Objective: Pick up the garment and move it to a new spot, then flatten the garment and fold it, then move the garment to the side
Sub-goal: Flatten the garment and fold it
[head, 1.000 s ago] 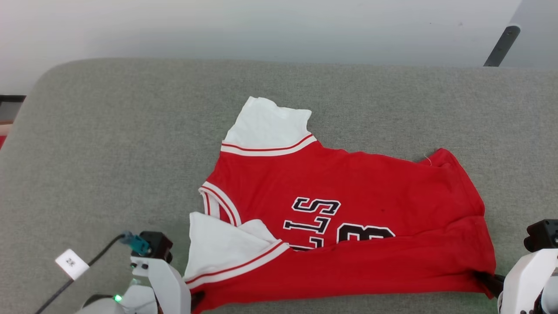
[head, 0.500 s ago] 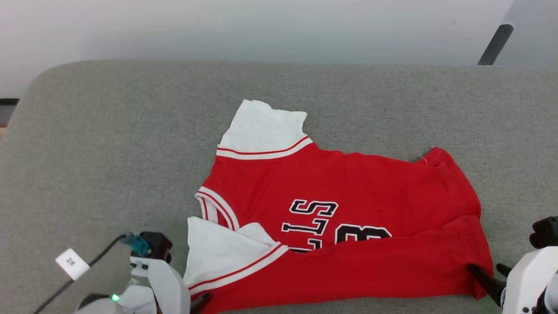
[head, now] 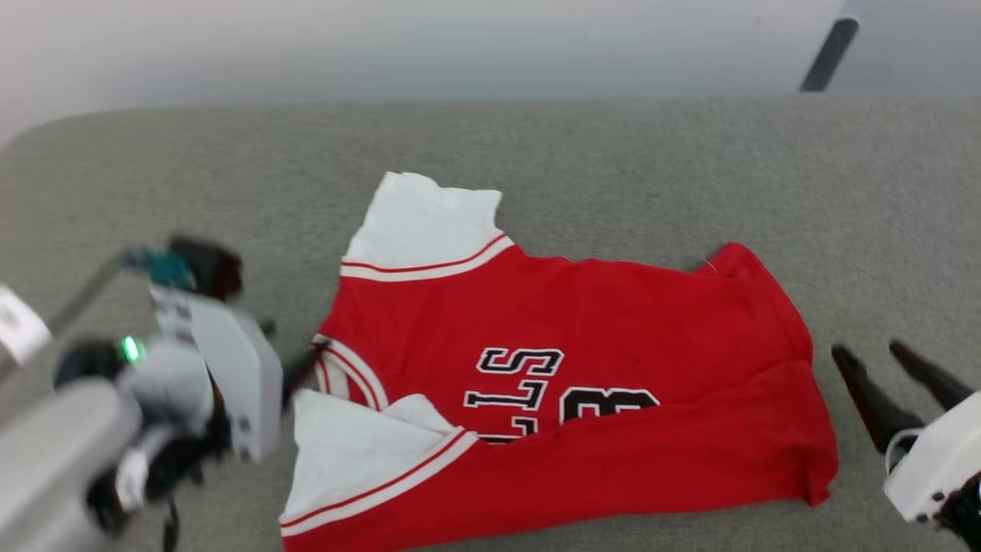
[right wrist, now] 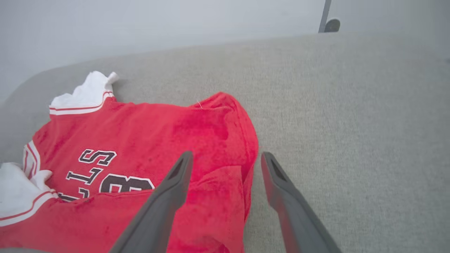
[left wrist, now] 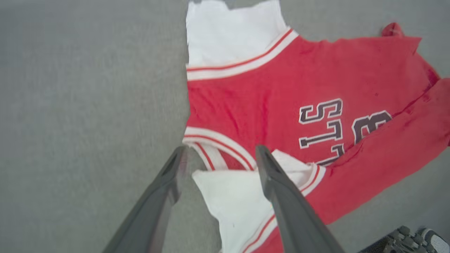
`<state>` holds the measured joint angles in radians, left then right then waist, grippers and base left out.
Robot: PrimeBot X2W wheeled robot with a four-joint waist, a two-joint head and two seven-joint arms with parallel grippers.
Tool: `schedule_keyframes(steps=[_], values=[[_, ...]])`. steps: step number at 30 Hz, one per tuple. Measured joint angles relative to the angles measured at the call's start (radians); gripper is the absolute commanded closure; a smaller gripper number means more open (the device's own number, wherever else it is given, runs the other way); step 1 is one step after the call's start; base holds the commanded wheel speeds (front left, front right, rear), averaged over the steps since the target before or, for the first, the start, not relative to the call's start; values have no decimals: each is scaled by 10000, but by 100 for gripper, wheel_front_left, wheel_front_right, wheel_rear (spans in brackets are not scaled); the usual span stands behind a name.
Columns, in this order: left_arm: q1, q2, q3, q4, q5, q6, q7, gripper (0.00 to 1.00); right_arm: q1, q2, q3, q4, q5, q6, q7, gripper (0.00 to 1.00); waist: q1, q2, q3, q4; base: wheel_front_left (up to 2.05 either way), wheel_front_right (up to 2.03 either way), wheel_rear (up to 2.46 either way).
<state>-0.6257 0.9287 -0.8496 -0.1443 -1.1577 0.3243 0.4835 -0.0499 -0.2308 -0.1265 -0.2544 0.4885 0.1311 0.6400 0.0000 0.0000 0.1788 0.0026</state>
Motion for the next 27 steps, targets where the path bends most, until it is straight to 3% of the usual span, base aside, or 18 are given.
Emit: schedule_keyframes(steps=[10, 16, 27], values=[[-2854, -648, 562, 2188, 807, -1547, -163, 0, -1186, -138, 1001, -570, -518, 0, -3185, 0, 0, 0, 755, -867, 0, 0, 0], [-3966, -1039, 598, 3873, 980, -2127, 23, 0, -1708, -140, 1375, -748, -765, 0, -4748, 0, 0, 0, 1354, -1464, 0, 0, 0], [-5248, -1258, 226, 6165, 1158, -2700, 1338, 0, -1941, 42, 1530, -527, -658, 0, -5584, 0, 0, 0, 2536, -2459, 0, 0, 0]])
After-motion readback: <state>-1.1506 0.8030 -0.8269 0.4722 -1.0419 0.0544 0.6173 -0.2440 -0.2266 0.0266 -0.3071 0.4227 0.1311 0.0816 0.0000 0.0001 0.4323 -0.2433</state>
